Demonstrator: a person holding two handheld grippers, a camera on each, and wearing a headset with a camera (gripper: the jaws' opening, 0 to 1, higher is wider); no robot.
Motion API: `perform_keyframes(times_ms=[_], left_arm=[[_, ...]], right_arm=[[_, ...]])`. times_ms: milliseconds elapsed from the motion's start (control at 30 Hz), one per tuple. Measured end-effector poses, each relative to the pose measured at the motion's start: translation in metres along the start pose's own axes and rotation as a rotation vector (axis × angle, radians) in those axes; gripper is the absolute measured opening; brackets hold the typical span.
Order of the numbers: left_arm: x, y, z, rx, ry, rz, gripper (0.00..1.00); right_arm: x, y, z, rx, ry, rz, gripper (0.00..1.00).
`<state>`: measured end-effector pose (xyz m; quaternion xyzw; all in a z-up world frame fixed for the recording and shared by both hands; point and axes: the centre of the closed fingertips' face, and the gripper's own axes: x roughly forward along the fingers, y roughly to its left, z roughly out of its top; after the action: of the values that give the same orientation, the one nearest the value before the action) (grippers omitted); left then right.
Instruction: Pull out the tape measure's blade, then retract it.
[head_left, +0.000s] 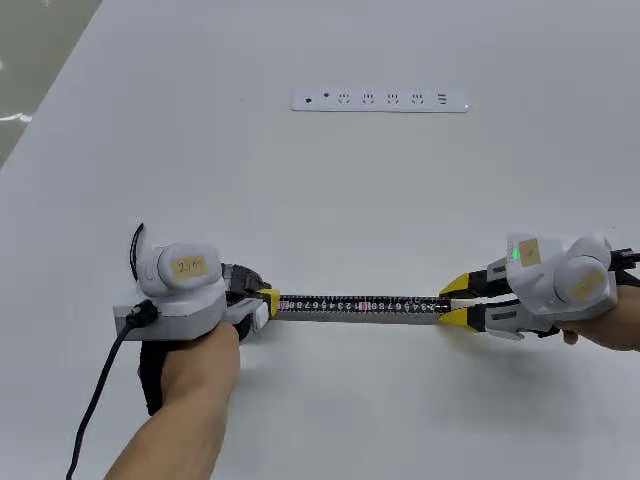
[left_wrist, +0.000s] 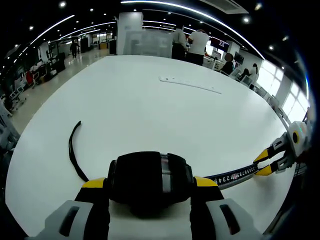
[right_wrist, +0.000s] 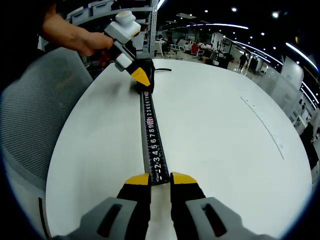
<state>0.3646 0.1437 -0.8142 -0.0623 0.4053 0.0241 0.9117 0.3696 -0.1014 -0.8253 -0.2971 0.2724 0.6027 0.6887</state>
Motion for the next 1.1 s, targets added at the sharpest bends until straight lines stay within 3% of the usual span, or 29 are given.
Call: perform_keyframes(times_ms=[1100], left_arm=[[0.0,0.0,0.0,-0.001,0.014,-0.028,0.62]], right_arm=[[0.015,0.009,0.022,0.016,-0.031,0.019,0.12]])
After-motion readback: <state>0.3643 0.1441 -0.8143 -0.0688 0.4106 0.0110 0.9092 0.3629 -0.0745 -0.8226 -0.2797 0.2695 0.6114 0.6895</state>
